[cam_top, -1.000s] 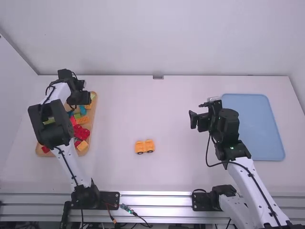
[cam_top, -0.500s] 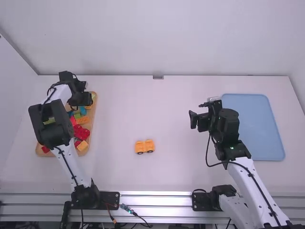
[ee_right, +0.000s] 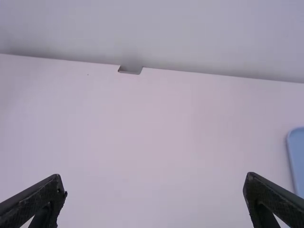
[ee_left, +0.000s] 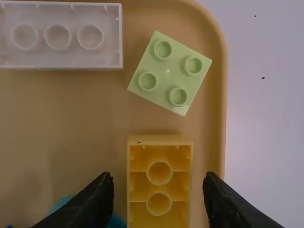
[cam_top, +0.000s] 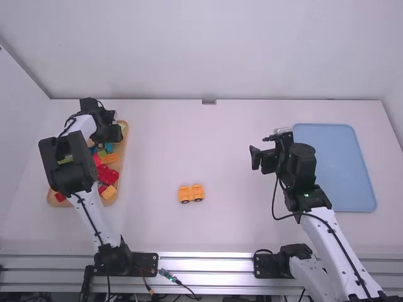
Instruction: Assemble lego blocks to make yellow taxi
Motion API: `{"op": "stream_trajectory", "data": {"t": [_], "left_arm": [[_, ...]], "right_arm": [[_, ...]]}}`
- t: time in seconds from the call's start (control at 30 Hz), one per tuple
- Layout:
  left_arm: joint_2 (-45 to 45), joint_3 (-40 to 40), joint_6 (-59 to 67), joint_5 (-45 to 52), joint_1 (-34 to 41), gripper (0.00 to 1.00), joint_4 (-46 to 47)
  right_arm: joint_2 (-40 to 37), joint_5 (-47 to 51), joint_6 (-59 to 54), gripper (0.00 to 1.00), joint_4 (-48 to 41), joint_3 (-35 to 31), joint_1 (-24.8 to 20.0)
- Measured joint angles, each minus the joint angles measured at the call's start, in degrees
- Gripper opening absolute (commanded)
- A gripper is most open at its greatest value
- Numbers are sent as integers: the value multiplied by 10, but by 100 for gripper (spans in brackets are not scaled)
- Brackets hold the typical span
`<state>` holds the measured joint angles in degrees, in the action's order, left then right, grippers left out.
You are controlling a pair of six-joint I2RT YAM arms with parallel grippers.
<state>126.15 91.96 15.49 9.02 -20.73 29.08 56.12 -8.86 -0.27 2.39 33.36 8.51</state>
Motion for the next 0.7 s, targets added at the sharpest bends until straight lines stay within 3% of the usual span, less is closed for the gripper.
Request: {"op": "stream_trajectory", "data": {"t": [0.33,0.7], "left_arm": [[0,-13,0,-7,0,47,-9],[0,-13,0,-7,1,32,-7]], "right_arm": [[0,0,-1,99,0,0,0],[0,0,-1,99,0,0,0]]}}
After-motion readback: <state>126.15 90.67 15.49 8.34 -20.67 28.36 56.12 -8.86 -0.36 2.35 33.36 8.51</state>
